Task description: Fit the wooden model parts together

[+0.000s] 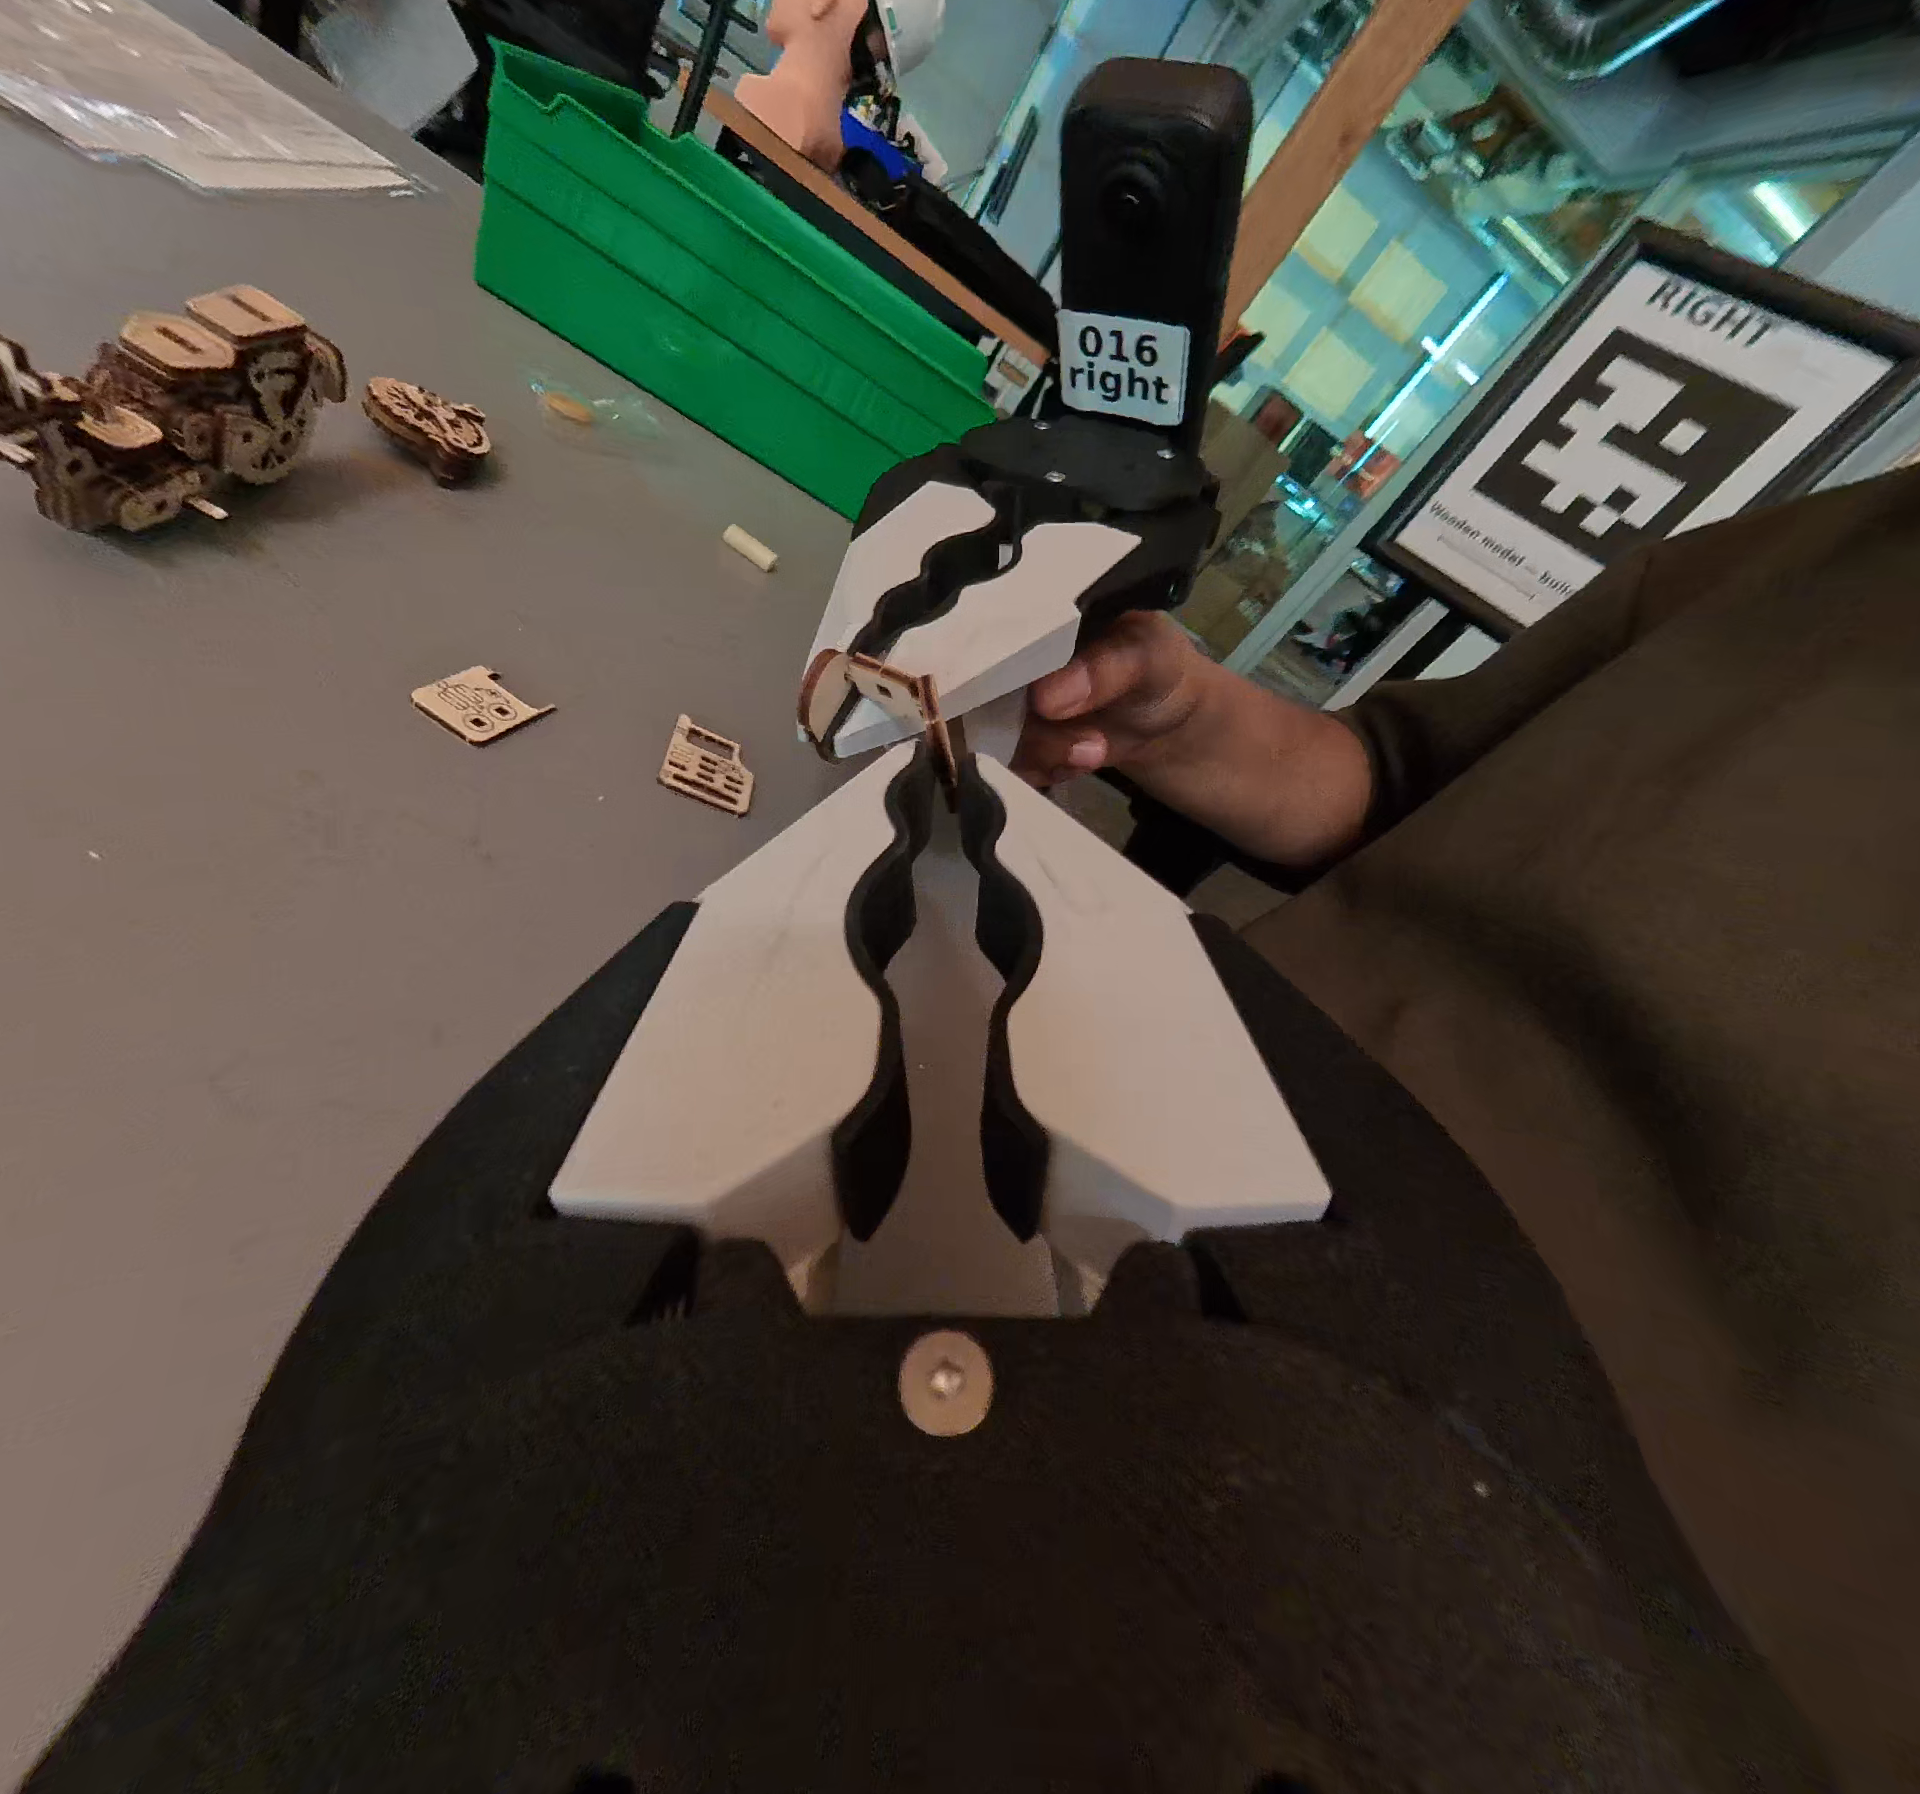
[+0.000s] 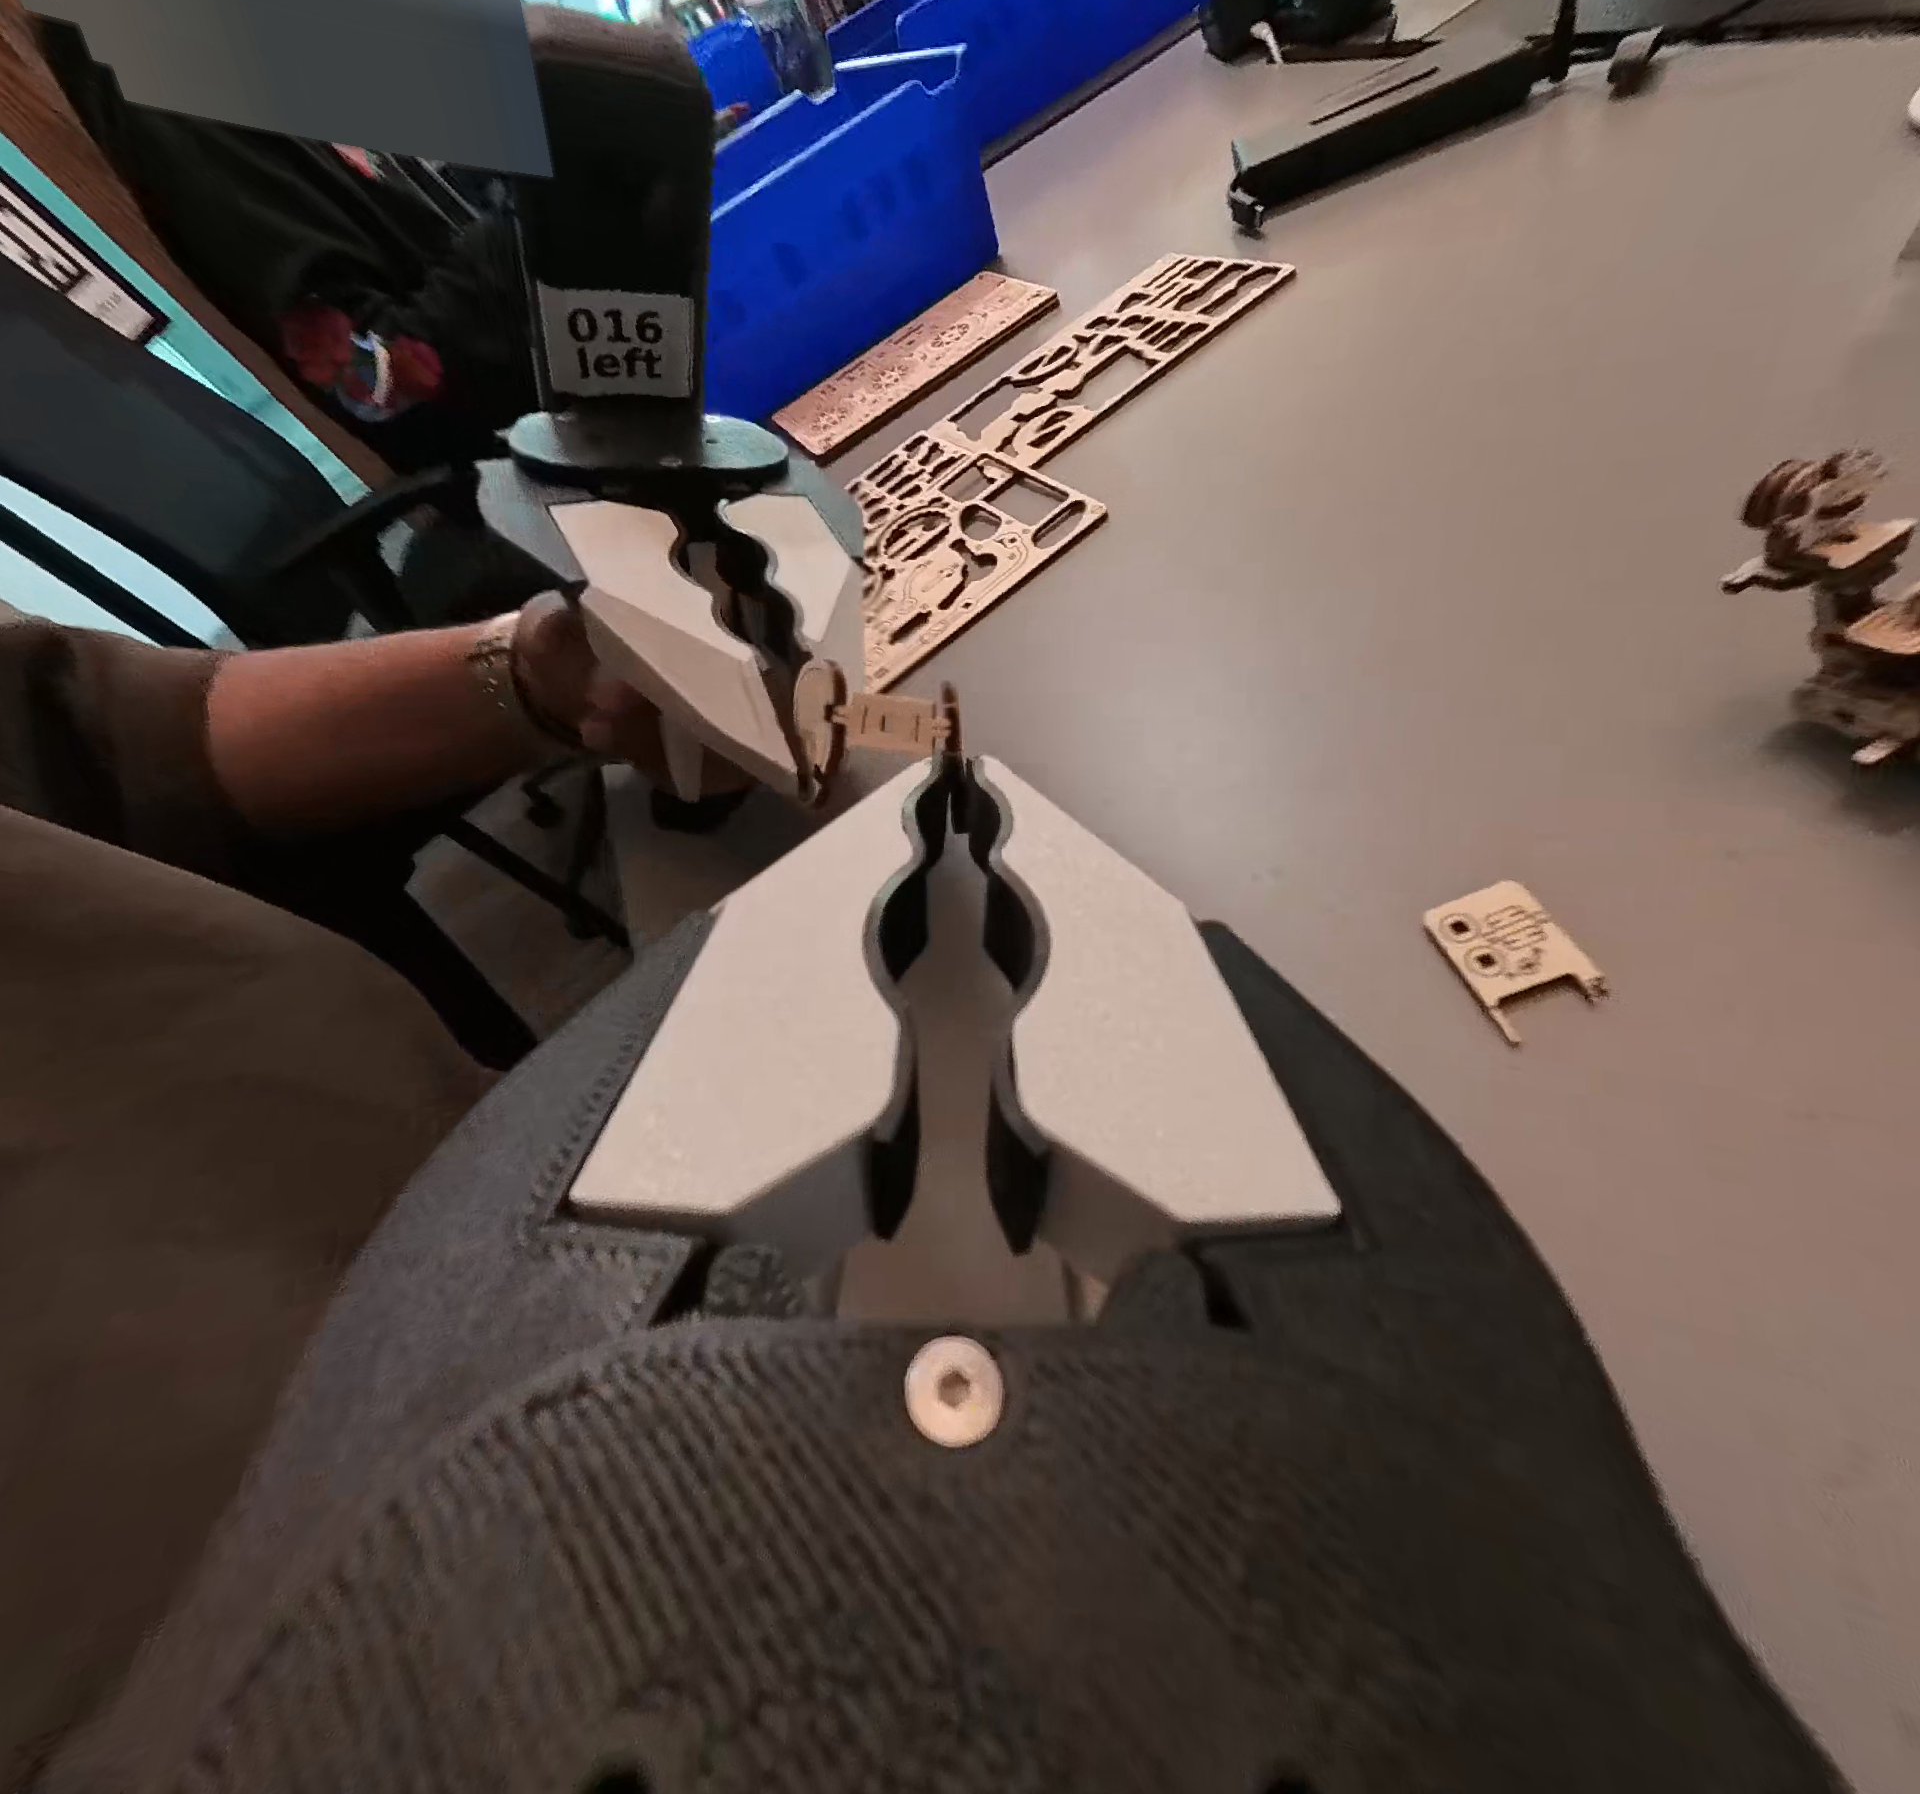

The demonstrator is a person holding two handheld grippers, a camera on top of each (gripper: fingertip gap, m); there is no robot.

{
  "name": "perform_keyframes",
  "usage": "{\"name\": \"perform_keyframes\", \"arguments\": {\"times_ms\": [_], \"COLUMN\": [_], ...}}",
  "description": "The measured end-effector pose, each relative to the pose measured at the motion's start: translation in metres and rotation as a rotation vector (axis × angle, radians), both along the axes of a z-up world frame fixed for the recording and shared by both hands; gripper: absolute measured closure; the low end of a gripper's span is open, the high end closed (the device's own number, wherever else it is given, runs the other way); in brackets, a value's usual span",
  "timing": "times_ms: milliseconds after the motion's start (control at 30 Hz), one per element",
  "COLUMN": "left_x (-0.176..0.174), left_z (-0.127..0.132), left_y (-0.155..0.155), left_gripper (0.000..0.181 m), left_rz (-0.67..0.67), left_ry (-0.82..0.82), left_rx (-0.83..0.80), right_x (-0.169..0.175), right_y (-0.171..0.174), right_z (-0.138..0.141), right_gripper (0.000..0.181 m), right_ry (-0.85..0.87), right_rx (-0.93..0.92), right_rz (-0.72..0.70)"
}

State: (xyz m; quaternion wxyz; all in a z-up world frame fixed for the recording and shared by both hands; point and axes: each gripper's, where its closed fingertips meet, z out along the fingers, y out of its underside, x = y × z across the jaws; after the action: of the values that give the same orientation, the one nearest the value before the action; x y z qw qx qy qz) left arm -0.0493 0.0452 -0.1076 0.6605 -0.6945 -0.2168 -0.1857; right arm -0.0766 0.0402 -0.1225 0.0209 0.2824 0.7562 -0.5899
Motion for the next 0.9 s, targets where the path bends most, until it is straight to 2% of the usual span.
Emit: {"name": "perform_keyframes", "arguments": {"times_ms": [167,233,467,600,767,900], "left_x": [0.001,0.002,0.005,0.005,0.0,-0.002], "left_z": [-0.004,-0.003,0.003,0.016,0.015,0.006], "left_y": [0.003,0.004,0.004,0.0,-0.005,-0.003], "left_gripper": [0.179,0.18,0.18,0.18,0.181,0.18], "left_rz": [-0.001,0.007,-0.032,-0.054,-0.036,-0.028], "left_ry": [-0.004,0.003,-0.041,-0.119,-0.114,-0.114], "left_rx": [-0.023,-0.02,0.036,0.127,0.119,0.065], "right_x": [-0.005,-0.003,0.011,0.013,0.005,0.001], "right_y": [0.0,-0.003,-0.01,-0.008,-0.001,0.003], "right_z": [-0.005,-0.005,-0.003,0.011,0.002,-0.001], "right_gripper": [0.18,0.18,0.18,0.18,0.181,0.181], "right_ry": [0.18,0.19,-0.164,-0.238,-0.141,0.005], "right_rx": [0.167,0.168,-0.092,-0.231,-0.152,-0.05], "right_rz": [-0.082,-0.092,0.059,0.114,0.085,0.055]}}
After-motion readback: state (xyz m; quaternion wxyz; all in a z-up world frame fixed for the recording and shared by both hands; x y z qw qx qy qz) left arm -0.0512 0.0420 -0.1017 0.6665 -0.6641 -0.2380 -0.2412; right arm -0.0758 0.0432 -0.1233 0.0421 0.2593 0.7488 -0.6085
